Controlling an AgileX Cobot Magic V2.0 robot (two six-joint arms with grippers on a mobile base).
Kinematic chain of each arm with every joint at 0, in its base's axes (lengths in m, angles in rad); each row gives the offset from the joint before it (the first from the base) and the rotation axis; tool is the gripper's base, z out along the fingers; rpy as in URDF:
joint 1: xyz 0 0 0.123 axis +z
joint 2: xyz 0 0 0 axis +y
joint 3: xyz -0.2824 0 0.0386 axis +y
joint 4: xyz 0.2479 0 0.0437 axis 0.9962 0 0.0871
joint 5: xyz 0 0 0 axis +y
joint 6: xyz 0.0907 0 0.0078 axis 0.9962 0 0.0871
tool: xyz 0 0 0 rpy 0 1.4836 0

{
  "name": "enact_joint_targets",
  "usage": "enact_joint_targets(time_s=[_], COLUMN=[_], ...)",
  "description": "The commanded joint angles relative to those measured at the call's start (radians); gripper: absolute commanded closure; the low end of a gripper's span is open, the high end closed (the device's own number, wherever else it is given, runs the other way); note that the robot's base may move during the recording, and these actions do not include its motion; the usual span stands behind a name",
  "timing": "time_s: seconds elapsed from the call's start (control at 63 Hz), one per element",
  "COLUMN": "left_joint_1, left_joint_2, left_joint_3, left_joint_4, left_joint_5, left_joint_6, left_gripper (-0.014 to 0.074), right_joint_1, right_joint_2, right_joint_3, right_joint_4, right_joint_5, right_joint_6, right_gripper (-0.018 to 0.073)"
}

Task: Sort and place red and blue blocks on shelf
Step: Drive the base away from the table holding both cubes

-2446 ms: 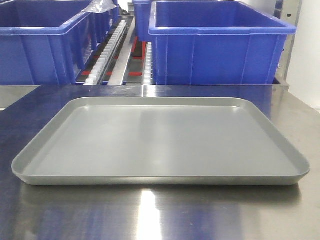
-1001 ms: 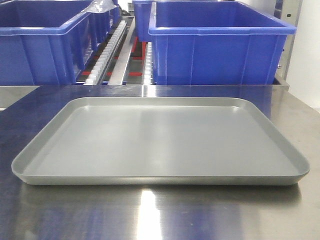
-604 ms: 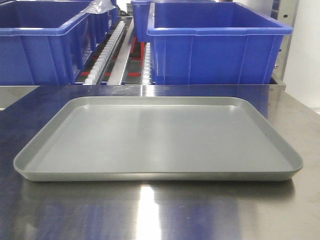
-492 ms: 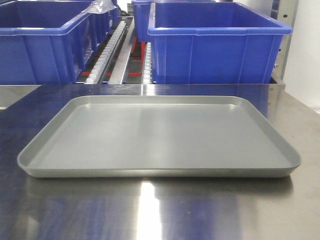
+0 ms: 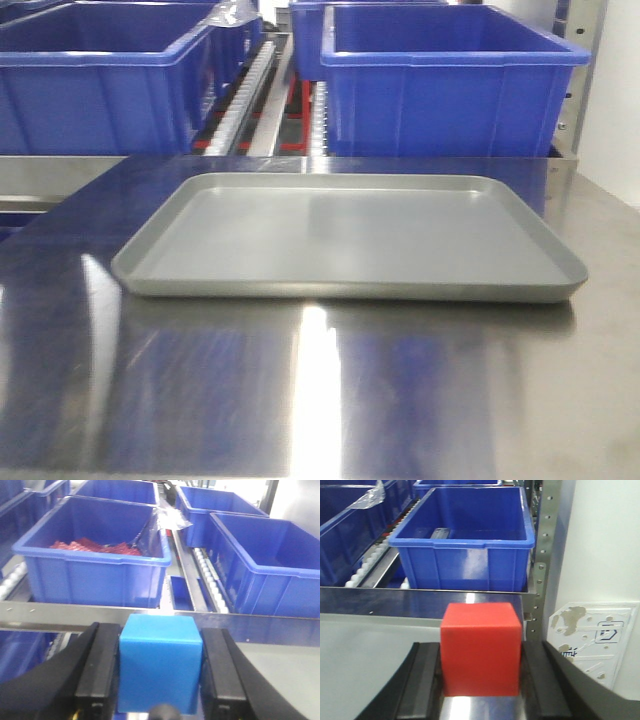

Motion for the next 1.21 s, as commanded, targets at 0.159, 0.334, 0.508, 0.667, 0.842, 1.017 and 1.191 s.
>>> enact_joint_targets(time_s=[0.159,0.334,0.508,0.667,0.842,1.017,1.191], left_joint_1=[0.000,0.000,0.000,0.000,0.000,0.000,0.000], left_joint_2=[-0.001,-0.001,-0.001,-0.001,-0.001,-0.001,-0.001], left_joint_3=[-0.029,-0.029,-0.029,-0.029,-0.029,-0.029,-0.029], left_joint_4=[0.001,0.001,0.001,0.001,0.001,0.001,0.001], left_joint_5=[-0.093,-0.093,-0.093,-0.093,-0.093,-0.093,-0.093], left_joint_6=[0.001,0.001,0.001,0.001,0.001,0.001,0.001], left_gripper=[0.0276,0.0276,0.0276,0.0276,0.0276,0.0276,0.0276], right_joint_1=[-0.006,-0.006,-0.006,-0.006,-0.006,-0.006,-0.006], right_joint_2=[0.004,0.004,0.004,0.004,0.004,0.004,0.004], right_joint_3=[-0.028,-0.028,-0.028,-0.028,-0.028,-0.028,-0.028], right_joint_4=[0.003,0.003,0.003,0.003,0.003,0.003,0.003], right_joint_5=[-0.090,-0.090,-0.090,-0.090,-0.090,-0.090,-0.090], right_joint_6=[-0.006,-0.006,-0.006,-0.006,-0.006,-0.006,-0.006], right_gripper=[0.0185,0.0185,0.0185,0.0185,0.0185,0.0185,0.0185])
